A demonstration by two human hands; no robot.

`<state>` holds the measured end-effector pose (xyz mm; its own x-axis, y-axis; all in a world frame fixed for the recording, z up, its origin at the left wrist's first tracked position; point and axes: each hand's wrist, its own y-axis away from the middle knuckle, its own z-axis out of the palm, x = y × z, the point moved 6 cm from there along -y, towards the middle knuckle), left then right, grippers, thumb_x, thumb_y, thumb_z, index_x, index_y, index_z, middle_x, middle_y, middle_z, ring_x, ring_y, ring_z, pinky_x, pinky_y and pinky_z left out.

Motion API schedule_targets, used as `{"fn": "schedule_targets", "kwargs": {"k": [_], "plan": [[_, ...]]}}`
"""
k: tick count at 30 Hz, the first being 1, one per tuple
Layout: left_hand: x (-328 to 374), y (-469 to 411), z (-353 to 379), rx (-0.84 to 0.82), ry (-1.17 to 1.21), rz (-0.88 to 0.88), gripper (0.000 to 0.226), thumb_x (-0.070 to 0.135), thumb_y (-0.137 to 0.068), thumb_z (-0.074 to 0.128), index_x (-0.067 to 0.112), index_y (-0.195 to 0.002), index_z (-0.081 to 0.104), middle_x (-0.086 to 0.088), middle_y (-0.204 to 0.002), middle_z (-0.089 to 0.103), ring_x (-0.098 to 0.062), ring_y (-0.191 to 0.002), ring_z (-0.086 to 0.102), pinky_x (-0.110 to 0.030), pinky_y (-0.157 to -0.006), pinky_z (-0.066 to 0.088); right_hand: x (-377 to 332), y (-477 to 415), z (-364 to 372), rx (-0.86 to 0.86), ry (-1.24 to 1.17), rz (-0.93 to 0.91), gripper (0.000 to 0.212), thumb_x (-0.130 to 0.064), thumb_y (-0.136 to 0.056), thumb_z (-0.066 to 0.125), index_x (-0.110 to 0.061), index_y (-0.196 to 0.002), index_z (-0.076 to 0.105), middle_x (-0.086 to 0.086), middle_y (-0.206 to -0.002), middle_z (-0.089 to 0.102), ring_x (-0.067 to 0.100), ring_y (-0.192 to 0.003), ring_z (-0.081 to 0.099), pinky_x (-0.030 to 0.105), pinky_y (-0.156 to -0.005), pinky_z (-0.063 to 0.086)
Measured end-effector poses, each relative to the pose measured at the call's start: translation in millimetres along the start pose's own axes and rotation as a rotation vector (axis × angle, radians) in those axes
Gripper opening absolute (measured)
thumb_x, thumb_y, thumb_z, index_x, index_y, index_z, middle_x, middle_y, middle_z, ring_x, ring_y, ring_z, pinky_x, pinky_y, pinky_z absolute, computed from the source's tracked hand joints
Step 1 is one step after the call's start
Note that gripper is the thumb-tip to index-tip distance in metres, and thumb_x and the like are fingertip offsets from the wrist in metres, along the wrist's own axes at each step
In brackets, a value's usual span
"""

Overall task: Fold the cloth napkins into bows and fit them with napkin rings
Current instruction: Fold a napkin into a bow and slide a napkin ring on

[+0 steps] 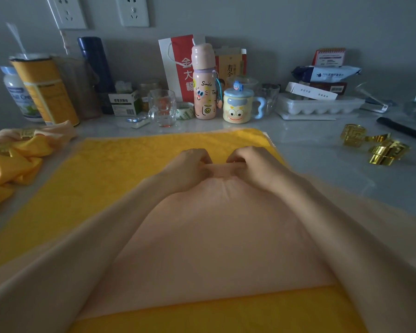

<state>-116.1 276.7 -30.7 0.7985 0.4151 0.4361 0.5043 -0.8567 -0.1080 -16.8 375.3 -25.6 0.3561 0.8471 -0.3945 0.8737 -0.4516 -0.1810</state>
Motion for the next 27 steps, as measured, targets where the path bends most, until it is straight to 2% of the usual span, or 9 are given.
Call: {"fn": "schedule_targets", "kwargs": {"k": [3, 5, 8, 10, 14, 19, 23, 25, 27], "plan": [[1, 2, 0, 0.068, -0.043, 0.02, 0.004, 0.025, -0.088, 0.055, 0.025, -0.092, 0.054, 0.002, -0.11, 0.06, -0.019, -0.102, 0.056, -0.039, -0.086, 0.049, -9, 4, -3, 0.098, 0.211, -0.061, 0.024, -0.006, -0.086, 0.048, -0.013, -0.106, 0.059, 0.007, -0.108, 0.061, 0.026, -0.104, 0.053, 0.034, -0.085, 0.04], [5, 3, -1, 0.067, -0.055, 0.04, 0.008, 0.027, -0.086, 0.06, 0.025, -0.089, 0.053, 0.003, -0.105, 0.061, -0.017, -0.101, 0.057, -0.037, -0.085, 0.049, -15, 7, -3, 0.107, 0.271, -0.1, 0.019, -0.006, -0.086, 0.047, -0.011, -0.102, 0.056, 0.008, -0.104, 0.059, 0.027, -0.102, 0.051, 0.033, -0.077, 0.035], [18, 5, -5, 0.023, -0.016, 0.039, 0.032, 0.046, -0.087, 0.057, 0.014, -0.093, 0.059, 0.006, -0.096, 0.058, -0.012, -0.096, 0.054, -0.028, -0.08, 0.044, -17, 9, -5, 0.073, 0.266, -0.115, 0.013, -0.006, -0.087, 0.047, -0.014, -0.095, 0.053, 0.007, -0.101, 0.057, 0.026, -0.1, 0.05, 0.03, -0.073, 0.031], [23, 5, -4, -0.007, -0.035, 0.007, 0.045, 0.045, -0.094, 0.045, 0.004, -0.093, 0.063, -0.002, -0.091, 0.058, -0.019, -0.092, 0.054, -0.03, -0.073, 0.04, -18, 11, -5, 0.035, 0.265, -0.109, 0.014, -0.004, -0.086, 0.046, -0.017, -0.09, 0.051, 0.005, -0.099, 0.055, 0.026, -0.102, 0.05, 0.029, -0.074, 0.031], [16, 6, 4, -0.061, -0.144, -0.036, 0.038, 0.035, -0.097, 0.045, 0.003, -0.099, 0.064, -0.012, -0.109, 0.058, -0.026, -0.104, 0.052, -0.036, -0.085, 0.042, -20, 13, -1, -0.054, 0.371, -0.056, 0.021, -0.01, -0.087, 0.047, -0.012, -0.102, 0.062, 0.007, -0.113, 0.054, 0.028, -0.109, 0.048, 0.033, -0.087, 0.034], [5, 15, 20, -0.083, -0.401, -0.107, 0.044, 0.043, -0.1, 0.029, 0.015, -0.132, 0.037, -0.009, -0.141, 0.036, -0.028, -0.133, 0.03, -0.045, -0.105, 0.029, -25, 12, -7, 0.081, 0.403, -0.029, 0.021, -0.013, -0.088, 0.046, -0.009, -0.103, 0.061, 0.009, -0.11, 0.059, 0.029, -0.1, 0.055, 0.028, -0.07, 0.033], [-4, 17, 32, -0.142, -0.391, -0.139, 0.05, 0.04, -0.101, 0.014, 0.024, -0.149, 0.011, -0.005, -0.158, 0.002, -0.022, -0.146, 0.001, -0.049, -0.114, 0.007, -29, 5, 28, -0.072, 0.257, -0.113, 0.035, -0.026, -0.102, 0.028, -0.009, -0.123, 0.05, 0.012, -0.132, 0.049, 0.027, -0.123, 0.045, 0.035, -0.096, 0.034], [-7, 16, 33, -0.154, -0.37, -0.151, 0.051, 0.04, -0.101, 0.012, 0.026, -0.15, 0.005, -0.003, -0.159, -0.004, -0.02, -0.146, -0.004, -0.049, -0.116, 0.001, -21, 4, 43, -0.204, 0.201, -0.063, 0.047, -0.034, -0.103, 0.02, -0.013, -0.142, 0.033, 0.01, -0.153, 0.026, 0.023, -0.141, 0.023, 0.036, -0.113, 0.018], [-8, 14, 33, -0.142, -0.357, -0.146, 0.052, 0.042, -0.101, 0.012, 0.027, -0.15, 0.006, -0.002, -0.159, -0.004, -0.018, -0.146, -0.005, -0.047, -0.116, -0.001, -6, 6, 43, -0.274, 0.219, 0.034, 0.054, -0.043, -0.101, 0.014, -0.02, -0.15, 0.015, 0.004, -0.159, 0.004, 0.02, -0.146, 0.002, 0.037, -0.116, 0.002]]}}
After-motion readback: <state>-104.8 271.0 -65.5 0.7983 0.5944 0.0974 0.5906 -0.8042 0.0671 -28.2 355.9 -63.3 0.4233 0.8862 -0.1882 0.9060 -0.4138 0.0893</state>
